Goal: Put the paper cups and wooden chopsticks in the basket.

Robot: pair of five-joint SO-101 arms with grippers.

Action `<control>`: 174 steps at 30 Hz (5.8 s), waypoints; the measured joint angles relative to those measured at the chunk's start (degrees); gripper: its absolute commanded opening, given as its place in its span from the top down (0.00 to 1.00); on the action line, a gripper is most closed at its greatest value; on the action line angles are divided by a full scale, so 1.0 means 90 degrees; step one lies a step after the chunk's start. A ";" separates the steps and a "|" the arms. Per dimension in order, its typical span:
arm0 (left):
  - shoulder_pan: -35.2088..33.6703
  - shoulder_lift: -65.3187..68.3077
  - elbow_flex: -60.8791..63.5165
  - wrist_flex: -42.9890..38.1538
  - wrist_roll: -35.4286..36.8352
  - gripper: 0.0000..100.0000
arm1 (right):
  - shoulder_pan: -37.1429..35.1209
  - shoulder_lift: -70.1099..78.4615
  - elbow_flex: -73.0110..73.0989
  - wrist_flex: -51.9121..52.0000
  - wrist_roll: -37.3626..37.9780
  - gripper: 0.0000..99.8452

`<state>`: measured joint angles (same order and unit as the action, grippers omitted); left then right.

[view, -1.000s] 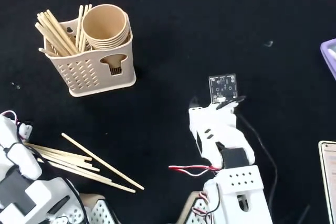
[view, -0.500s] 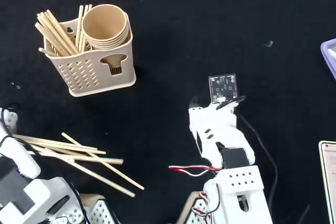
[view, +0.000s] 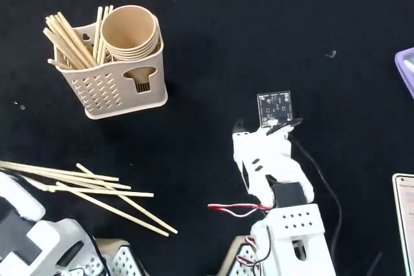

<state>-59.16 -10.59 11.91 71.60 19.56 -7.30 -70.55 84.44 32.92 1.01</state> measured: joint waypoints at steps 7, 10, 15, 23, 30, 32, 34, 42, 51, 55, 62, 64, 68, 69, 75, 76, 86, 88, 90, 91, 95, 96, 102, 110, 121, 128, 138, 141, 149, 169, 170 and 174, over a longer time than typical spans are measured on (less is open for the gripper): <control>0.0000 0.0000 -0.0293 0.0000 -0.0342 0.97 | 0.0000 0.0000 0.0000 -0.0020 0.0000 0.82; -0.0010 -0.0176 -0.0498 0.0000 -0.0606 0.97 | 0.0000 0.0000 0.0000 -0.0020 0.0000 0.82; 0.0234 -0.0947 -0.0791 0.0000 -0.1309 0.97 | 0.0000 0.0000 0.0000 -0.0020 0.0000 0.82; 0.1368 -0.2315 -0.0840 -0.0576 -0.1016 0.97 | 0.0000 0.0000 0.0059 -0.0020 0.0000 0.82; 0.2569 -0.3438 -0.0840 -0.1602 -0.1006 0.97 | 0.0000 0.0000 0.0078 -0.0020 0.0000 0.82; 0.2930 -0.3595 -0.0869 -0.1954 -0.0996 0.97 | 0.0000 0.0000 0.0078 -0.0020 0.0000 0.82; 0.3350 -0.3643 -0.0879 -0.2325 -0.0996 0.97 | 0.0000 0.0000 0.0078 -0.0020 0.0000 0.82; 0.4552 -0.3116 -0.0879 -0.4122 -0.0967 0.97 | 0.0000 0.0000 0.0078 -0.0020 0.0000 0.82; 0.5031 -0.1836 -0.0869 -0.4523 -0.0967 0.96 | 0.0000 0.0000 0.0078 -0.0020 0.0000 0.82; 0.5031 -0.1690 -0.0850 -0.4523 -0.0967 0.87 | 0.0000 0.0000 0.0078 -0.0020 0.0000 0.82; 0.5031 -0.1690 -0.0449 -0.4513 -0.0967 0.86 | 0.0000 0.0000 0.0078 -0.0020 0.0000 0.82; 0.5021 -0.1700 -0.0440 -0.4327 -0.0967 0.86 | 0.0000 0.0000 0.0078 -0.0020 0.0000 0.82; 0.5021 -0.2110 -0.0391 -0.3937 -0.0967 0.86 | 0.0000 0.0000 0.0078 -0.0020 0.0000 0.82; 0.5021 -0.2276 -0.0391 -0.3770 -0.0967 0.86 | 0.0000 0.0000 0.0078 -0.0020 0.0000 0.82; 0.4357 -0.3370 -0.0381 -0.2256 -0.0957 0.85 | 0.0000 0.0000 0.0078 -0.0020 0.0000 0.82; 0.4122 -0.3477 -0.0283 -0.1963 -0.0957 0.84 | 0.0000 0.0000 0.0078 -0.0020 0.0000 0.82; 0.1797 -0.3057 0.2833 0.0117 -0.0400 0.75 | 0.0000 0.0000 0.0078 -0.0020 0.0000 0.82; 0.1514 -0.2969 0.3477 0.0166 -0.0322 0.75 | 0.0000 0.0000 0.0078 -0.0020 0.0000 0.82; 0.1426 -0.2911 0.3917 0.0176 -0.0322 0.75 | 0.0000 0.0000 0.0078 -0.0020 0.0000 0.82; 0.1387 -0.2891 0.4073 0.0176 -0.0303 0.75 | 0.0000 0.0000 0.0078 -0.0020 0.0000 0.82; 0.1358 -0.2862 0.4542 0.0020 0.0088 0.75 | 0.0000 0.0000 0.0078 -0.0020 0.0000 0.82; 0.1358 -0.2862 0.4679 -0.0147 0.0303 0.75 | 0.0000 0.0000 0.0078 -0.0020 0.0000 0.82; 0.1358 -0.2862 0.5529 -0.1309 0.1426 0.75 | 0.0000 0.0000 0.0078 -0.0020 0.0000 0.82; 0.1358 -0.2862 0.6242 -0.2393 0.1651 0.75 | 0.0000 0.0000 0.0078 -0.0020 0.0000 0.82; 0.1358 -0.2862 0.6310 -0.2706 0.1661 0.75 | 0.0000 0.0000 0.0078 -0.0020 0.0000 0.82; 0.1465 -0.2842 0.6330 -0.2745 0.1680 0.75 | 0.0000 0.0000 0.0078 -0.0020 0.0000 0.82; 0.1524 -0.1631 0.5871 -0.3018 0.1797 0.91 | 0.0000 0.0000 0.0078 -0.0020 0.0000 0.82; 0.1543 -0.1172 0.5333 -0.2716 0.1807 0.97 | 0.0000 0.0000 0.0078 -0.0020 0.0000 0.82; 0.1543 -0.0703 0.4825 -0.2413 0.1817 0.97 | 0.0000 0.0000 0.0078 -0.0020 0.0000 0.82; -0.0381 -0.0576 0.3350 -0.3136 0.1397 0.97 | 0.0000 0.0000 0.0078 -0.0020 0.0000 0.82; -0.0381 -0.0567 0.3380 -0.3184 0.1407 0.97 | 0.0000 0.0000 0.0078 -0.0020 0.0000 0.82; -0.0391 -0.0567 0.3311 -0.3204 0.1377 0.97 | 0.0000 0.0000 0.0078 -0.0020 0.0000 0.82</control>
<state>-62.68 -15.69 41.71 42.77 31.96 -7.30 -70.55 85.14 32.75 1.01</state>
